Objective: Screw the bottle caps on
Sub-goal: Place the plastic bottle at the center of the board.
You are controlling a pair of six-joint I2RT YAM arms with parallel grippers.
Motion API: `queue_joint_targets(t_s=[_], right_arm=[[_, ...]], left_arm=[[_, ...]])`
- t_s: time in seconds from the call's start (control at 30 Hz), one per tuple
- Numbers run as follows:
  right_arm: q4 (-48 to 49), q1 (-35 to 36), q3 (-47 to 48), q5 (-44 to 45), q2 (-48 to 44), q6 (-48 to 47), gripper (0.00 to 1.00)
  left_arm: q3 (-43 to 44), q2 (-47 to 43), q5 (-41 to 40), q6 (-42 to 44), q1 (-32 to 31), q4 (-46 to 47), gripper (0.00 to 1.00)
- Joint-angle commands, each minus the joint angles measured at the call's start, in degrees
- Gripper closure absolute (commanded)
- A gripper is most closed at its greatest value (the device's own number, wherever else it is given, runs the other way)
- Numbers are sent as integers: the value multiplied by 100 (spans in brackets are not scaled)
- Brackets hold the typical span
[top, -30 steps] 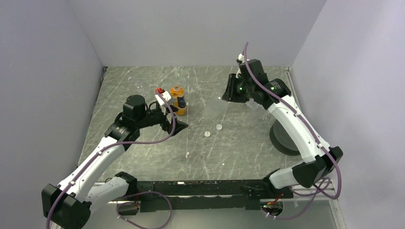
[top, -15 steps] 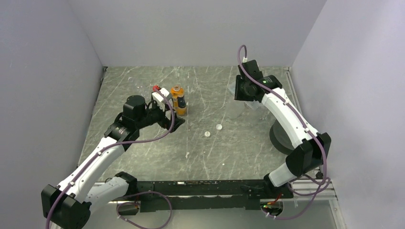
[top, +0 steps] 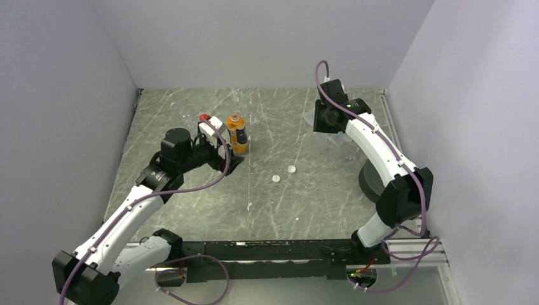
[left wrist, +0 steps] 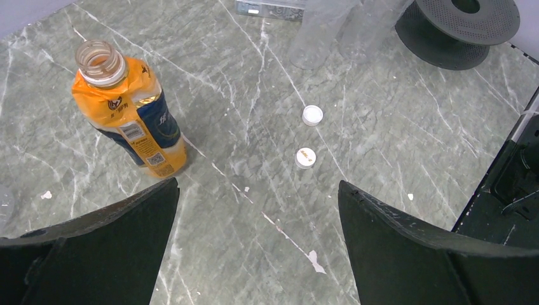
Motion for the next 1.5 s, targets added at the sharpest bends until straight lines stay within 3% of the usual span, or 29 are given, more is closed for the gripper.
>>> queue_joint_targets(t_s=[0.0,0.47,1.23,1.47], right_arm=[[168,-32,-94,-65,-2,-66,80],[205,-32,-144,-135,-19,-65,55],[197,12,-170,-275,-148,18,50],[427,485,-653,-332,-377,327,47]], left_arm=[[70,39,42,-104,5,141,0],[68,138,142,-111,5,151,1],[44,173,180,-141,5,182,1],[64,170,-491,-556,5,119,1]])
